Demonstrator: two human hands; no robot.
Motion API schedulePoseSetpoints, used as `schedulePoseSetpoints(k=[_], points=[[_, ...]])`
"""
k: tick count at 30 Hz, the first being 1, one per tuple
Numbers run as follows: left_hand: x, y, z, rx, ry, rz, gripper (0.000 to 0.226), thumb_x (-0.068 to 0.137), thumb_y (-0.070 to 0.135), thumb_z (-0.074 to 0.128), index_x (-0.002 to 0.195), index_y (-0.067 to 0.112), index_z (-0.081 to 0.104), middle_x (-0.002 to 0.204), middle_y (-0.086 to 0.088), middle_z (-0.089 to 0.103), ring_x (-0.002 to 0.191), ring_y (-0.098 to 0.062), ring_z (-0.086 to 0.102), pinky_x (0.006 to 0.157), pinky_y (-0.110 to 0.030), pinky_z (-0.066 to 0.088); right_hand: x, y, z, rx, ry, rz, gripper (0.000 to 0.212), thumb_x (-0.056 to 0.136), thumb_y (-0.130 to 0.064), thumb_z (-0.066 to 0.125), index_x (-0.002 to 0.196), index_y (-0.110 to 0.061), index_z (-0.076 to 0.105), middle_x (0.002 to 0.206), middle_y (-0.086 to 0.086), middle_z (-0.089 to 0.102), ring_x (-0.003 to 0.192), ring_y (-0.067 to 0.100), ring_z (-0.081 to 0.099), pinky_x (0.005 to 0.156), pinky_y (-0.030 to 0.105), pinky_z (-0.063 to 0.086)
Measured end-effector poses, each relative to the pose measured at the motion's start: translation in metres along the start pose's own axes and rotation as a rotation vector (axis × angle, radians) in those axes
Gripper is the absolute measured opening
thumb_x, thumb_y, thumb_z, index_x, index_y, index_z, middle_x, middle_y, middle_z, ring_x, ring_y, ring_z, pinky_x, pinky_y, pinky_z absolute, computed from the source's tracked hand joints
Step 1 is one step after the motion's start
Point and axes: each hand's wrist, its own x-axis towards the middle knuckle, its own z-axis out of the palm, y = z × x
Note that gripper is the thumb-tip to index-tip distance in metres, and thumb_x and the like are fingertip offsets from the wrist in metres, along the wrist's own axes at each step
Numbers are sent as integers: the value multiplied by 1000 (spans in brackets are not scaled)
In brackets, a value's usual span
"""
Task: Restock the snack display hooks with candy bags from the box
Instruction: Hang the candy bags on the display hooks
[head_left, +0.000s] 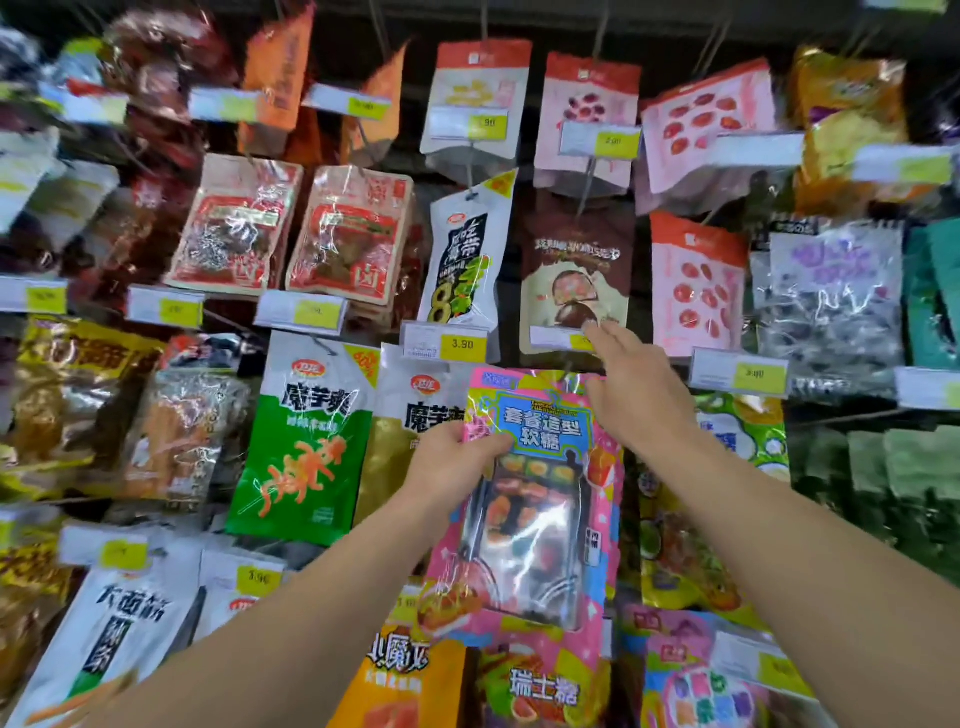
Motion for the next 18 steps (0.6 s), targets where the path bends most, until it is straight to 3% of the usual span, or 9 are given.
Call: schedulePoseSetpoints(k=[4,10,15,18], points=[[5,1,14,-37,3,7,10,82,19,73,91,14,75,88,5,76,83,-10,69,63,-17,48,10,5,6,142,117,-14,42,102,-26,39,143,-26,49,150,-4,46,127,32,49,101,46,46],[13,15,30,-51,-23,18,12,87,23,70,95,14,72,87,8,73,76,-3,64,58,-16,42,15,11,7,188,129,-33,39,102,-28,42,138,-24,56,143,-3,54,124,31,52,98,46,48],[28,17,38,-32,-2,-18,9,86,25,71,86,17,68,92,0,71,86,-16,63,75,-28,47,17,14,6,227,114,-22,38,102,-30,42,136,-25,57,140,-4,55,125,29,51,98,48,47],[33,18,44,-55,-33,-44,8,86,22,72,85,15,68,90,-4,73,81,-18,66,76,-31,53,17,15,4,224,103,-37,38,101,-29,42,136,-24,57,138,-3,57,123,30,53,96,48,48]])
